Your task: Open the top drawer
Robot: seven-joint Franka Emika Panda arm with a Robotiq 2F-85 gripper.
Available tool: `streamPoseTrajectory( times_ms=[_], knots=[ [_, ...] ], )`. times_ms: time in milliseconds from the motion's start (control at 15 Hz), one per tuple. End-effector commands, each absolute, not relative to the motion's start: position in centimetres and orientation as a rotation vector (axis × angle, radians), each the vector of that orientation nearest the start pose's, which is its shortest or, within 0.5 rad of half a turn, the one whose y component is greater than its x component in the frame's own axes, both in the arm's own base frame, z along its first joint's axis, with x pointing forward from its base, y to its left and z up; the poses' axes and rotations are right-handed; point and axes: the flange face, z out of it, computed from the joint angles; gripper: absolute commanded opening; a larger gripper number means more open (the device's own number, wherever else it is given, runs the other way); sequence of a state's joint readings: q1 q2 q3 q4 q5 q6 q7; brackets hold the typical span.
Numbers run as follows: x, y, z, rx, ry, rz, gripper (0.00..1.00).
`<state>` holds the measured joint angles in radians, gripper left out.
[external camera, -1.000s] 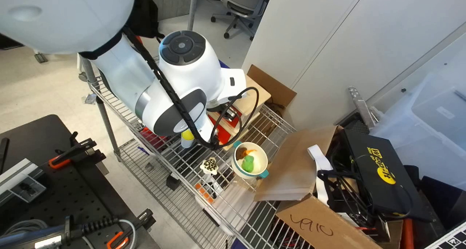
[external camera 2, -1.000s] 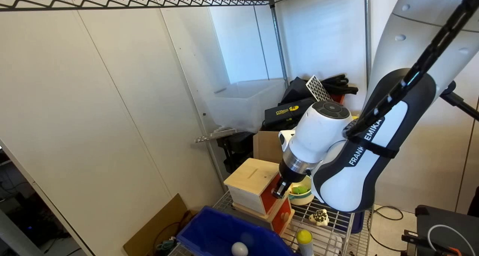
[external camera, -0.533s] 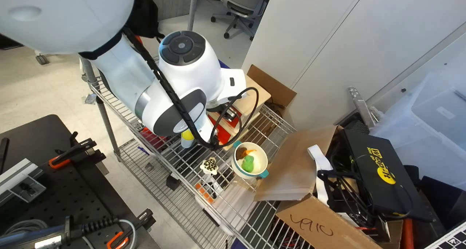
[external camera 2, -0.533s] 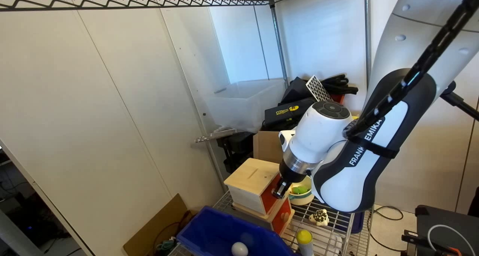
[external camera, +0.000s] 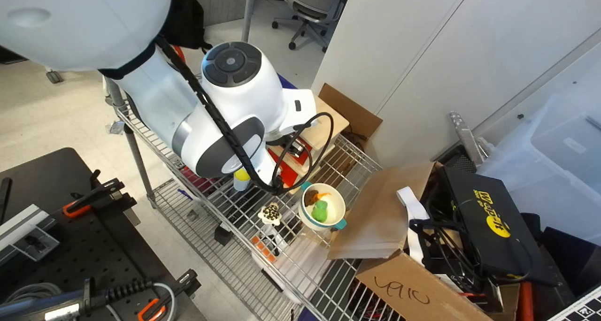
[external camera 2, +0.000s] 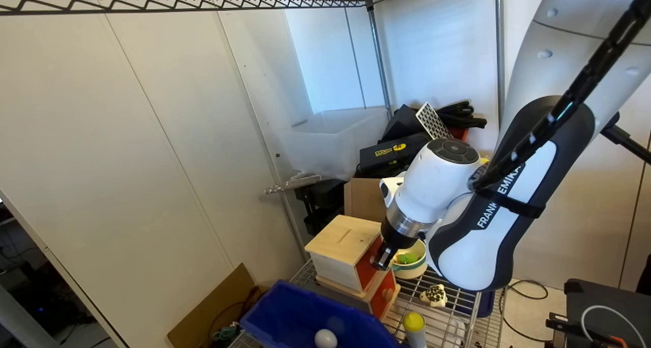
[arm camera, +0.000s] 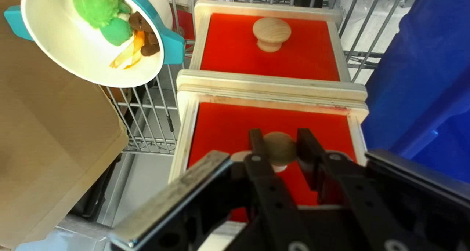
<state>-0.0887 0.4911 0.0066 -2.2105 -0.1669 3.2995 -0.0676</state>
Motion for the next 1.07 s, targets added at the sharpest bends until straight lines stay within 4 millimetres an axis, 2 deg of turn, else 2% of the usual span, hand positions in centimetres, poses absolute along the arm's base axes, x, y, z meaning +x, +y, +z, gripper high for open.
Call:
streamPoseTrajectory(
  times_ms=[0, 1000],
  knots=[
    [58.4, -3.2, 21.8, -3.066, -0.279, -0.948, 0.07],
    [57.0, -2.7, 21.5, -3.049, -0.349, -0.993, 0.07]
  ],
)
